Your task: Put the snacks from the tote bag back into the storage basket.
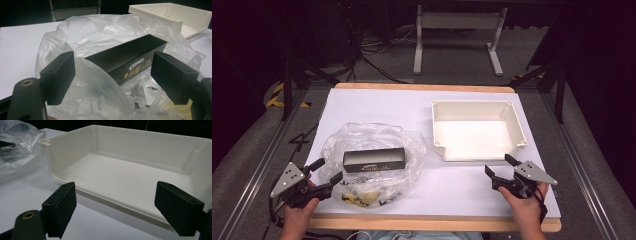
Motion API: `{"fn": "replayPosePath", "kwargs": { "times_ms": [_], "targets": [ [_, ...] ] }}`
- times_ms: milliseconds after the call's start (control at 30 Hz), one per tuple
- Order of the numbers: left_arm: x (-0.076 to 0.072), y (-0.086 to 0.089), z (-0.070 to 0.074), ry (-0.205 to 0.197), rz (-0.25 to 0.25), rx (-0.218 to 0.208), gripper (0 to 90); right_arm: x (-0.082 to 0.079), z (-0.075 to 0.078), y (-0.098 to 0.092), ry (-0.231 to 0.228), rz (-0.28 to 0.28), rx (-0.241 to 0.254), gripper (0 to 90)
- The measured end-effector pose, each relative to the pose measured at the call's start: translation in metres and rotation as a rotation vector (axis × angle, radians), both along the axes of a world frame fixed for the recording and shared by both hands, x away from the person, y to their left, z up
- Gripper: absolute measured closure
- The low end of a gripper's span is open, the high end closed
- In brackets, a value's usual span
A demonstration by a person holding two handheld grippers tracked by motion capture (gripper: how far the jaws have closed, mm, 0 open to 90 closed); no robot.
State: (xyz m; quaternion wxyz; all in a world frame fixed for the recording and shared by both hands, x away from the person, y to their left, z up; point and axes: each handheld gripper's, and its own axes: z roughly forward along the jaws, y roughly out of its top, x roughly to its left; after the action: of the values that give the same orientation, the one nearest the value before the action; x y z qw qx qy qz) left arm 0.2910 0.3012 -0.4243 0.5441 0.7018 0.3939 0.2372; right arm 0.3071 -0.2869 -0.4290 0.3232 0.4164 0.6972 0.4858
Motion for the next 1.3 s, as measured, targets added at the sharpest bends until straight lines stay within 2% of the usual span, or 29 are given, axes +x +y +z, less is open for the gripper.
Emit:
{"fn": "replayPosePath", "kwargs": {
  "times_ms": [133,367,500,700,900,1167,1300],
  "targets": [
    [-0.002,0.001,0.001,-0.008,0.006,-0.011,20.5,-0.001,0.002,0.0,-0.004,0.012,0.0,18.8],
    [-0.002,0.001,0.002,-0.011,0.012,-0.012,20.4,-0.003,0.006,0.002,-0.028,0.021,-0.03,19.7],
    [-0.002,0.001,0.002,-0.015,0.019,-0.015,20.4,-0.004,0.008,0.002,-0.036,0.03,-0.028,20.4],
    [-0.002,0.002,0.002,-0.012,0.024,-0.022,20.4,-0.005,0.012,0.003,-0.025,0.044,-0.028,21.1],
    [-0.001,0.001,0.002,-0.003,0.024,-0.011,20.3,-0.005,0.031,0.003,-0.036,0.069,-0.018,19.1],
    [0.0,0.0,0.001,-0.005,0.026,-0.015,20.3,-0.001,0.057,0.003,-0.012,0.14,-0.023,19.6],
    [0.0,0.0,0.001,-0.003,0.024,-0.016,20.2,0.002,0.069,0.002,0.005,0.191,0.033,20.5]
  ]
}}
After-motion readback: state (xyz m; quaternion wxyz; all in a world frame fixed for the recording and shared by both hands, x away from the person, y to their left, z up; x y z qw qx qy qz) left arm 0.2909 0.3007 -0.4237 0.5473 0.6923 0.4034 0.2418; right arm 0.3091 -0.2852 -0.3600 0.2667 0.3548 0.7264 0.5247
